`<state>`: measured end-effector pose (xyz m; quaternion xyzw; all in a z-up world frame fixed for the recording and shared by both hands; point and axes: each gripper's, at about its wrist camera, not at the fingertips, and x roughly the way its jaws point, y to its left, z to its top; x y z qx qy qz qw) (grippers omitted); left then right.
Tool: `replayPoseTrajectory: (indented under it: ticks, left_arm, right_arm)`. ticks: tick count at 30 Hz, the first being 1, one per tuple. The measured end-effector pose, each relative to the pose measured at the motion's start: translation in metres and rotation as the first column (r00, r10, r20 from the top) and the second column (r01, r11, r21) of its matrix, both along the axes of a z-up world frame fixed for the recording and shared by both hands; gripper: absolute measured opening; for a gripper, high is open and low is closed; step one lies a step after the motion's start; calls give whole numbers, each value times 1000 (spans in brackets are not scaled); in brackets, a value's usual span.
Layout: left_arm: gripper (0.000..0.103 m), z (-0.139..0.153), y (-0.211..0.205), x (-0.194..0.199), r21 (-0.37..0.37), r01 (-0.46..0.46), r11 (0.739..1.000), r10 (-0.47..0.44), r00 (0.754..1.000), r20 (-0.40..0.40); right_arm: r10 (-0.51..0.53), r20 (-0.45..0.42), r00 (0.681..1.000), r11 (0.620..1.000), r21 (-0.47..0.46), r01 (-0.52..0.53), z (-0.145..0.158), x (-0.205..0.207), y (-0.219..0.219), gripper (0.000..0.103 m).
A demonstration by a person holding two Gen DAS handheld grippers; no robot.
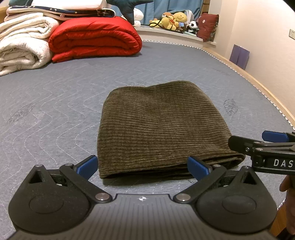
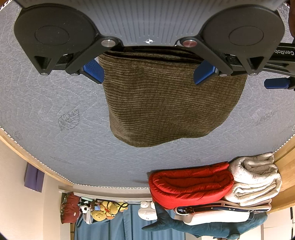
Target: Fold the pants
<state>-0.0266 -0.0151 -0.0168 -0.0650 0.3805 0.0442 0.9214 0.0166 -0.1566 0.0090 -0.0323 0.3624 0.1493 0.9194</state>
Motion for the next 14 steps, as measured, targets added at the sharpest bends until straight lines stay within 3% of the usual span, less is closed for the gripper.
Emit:
replayPoseTrajectory:
  ticks: [14]
  left_arm:
    - [103,-1,0,0,12,1,1000,-1,1000,4]
  right_arm:
    - [4,0,1000,1000,-1,-4,-1,1,-2,102]
